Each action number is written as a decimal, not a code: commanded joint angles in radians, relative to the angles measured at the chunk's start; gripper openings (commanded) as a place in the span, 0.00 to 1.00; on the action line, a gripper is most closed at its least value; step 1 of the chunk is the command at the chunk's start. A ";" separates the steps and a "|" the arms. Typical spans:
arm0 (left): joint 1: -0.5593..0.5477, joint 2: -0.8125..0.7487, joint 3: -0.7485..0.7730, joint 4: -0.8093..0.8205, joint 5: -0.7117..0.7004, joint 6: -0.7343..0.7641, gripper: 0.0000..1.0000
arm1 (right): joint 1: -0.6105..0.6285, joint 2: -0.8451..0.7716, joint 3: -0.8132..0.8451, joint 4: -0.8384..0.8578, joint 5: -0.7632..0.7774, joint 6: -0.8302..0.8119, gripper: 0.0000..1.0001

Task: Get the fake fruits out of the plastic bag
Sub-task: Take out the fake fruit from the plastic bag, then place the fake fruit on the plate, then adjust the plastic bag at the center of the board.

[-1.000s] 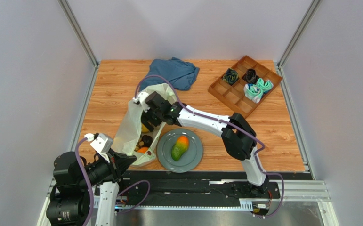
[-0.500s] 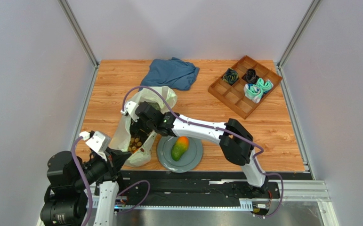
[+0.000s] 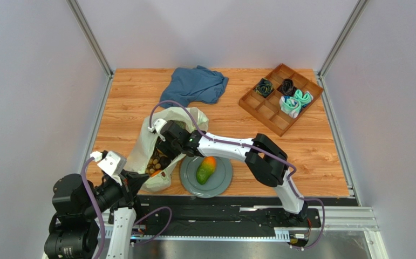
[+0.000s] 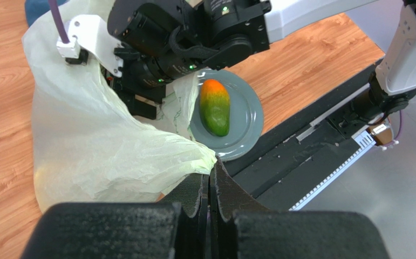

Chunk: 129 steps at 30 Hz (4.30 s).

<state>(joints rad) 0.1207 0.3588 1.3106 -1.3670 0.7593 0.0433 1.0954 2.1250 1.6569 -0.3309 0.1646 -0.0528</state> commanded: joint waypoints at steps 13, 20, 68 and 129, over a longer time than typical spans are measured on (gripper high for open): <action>-0.032 -0.014 0.021 -0.264 -0.051 -0.002 0.00 | -0.017 0.191 0.138 0.098 0.070 -0.034 0.29; -0.032 -0.024 -0.115 -0.107 -0.052 -0.019 0.00 | -0.031 -0.009 0.139 0.028 -0.129 -0.122 0.08; -0.018 0.641 -0.197 1.020 -0.321 -0.413 0.00 | -0.267 -0.792 0.025 -0.408 -0.826 -0.174 0.00; -0.018 0.442 -0.266 0.758 -0.140 -0.258 0.00 | -0.433 -0.384 0.032 -0.283 -0.651 -0.191 1.00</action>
<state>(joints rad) 0.0998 0.8104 1.0428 -0.5999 0.5800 -0.2634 0.6659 1.5738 1.6043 -0.6201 -0.4301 -0.2417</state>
